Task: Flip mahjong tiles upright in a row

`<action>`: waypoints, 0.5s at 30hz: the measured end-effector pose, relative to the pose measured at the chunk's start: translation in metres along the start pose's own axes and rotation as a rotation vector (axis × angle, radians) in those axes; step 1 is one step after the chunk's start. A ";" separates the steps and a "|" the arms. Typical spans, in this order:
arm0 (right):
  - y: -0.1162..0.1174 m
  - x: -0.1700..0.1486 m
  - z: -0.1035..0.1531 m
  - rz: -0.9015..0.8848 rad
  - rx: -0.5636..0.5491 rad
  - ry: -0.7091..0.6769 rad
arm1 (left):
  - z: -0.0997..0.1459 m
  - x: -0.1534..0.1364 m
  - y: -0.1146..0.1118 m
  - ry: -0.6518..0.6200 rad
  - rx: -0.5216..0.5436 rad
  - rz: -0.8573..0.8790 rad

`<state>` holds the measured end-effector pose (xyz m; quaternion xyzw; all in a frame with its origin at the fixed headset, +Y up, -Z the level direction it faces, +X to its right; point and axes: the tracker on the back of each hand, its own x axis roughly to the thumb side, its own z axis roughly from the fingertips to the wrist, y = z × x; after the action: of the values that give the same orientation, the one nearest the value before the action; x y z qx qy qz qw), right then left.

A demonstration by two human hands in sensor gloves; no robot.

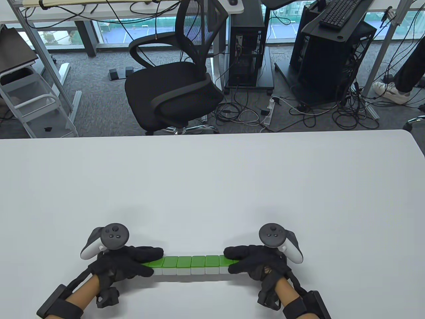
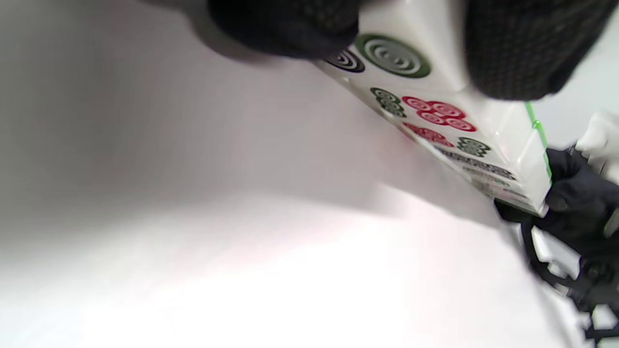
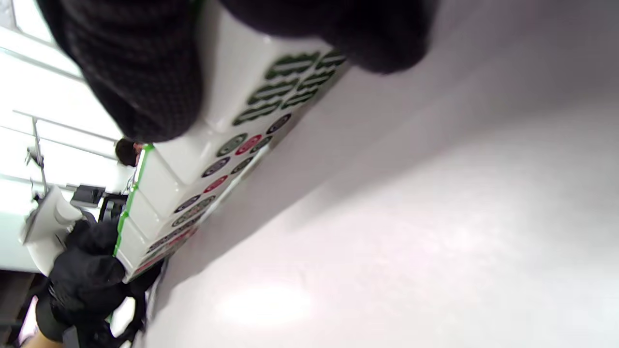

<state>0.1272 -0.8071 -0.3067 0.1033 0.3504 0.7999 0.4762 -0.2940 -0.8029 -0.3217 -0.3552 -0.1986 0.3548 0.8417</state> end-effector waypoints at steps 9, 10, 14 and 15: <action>-0.013 0.004 -0.015 -0.050 -0.026 -0.008 | -0.018 -0.005 0.015 0.022 -0.039 0.166; -0.013 0.005 -0.015 -0.037 -0.034 -0.014 | -0.017 -0.005 0.015 0.019 -0.032 0.160; -0.012 0.008 -0.012 0.003 -0.075 -0.032 | -0.010 0.006 0.017 0.017 0.043 0.049; -0.012 0.008 -0.012 0.008 -0.081 -0.035 | -0.009 0.009 0.017 0.019 0.064 0.020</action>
<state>0.1251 -0.8020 -0.3242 0.0994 0.3090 0.8132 0.4831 -0.2909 -0.7922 -0.3393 -0.3334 -0.1757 0.3661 0.8509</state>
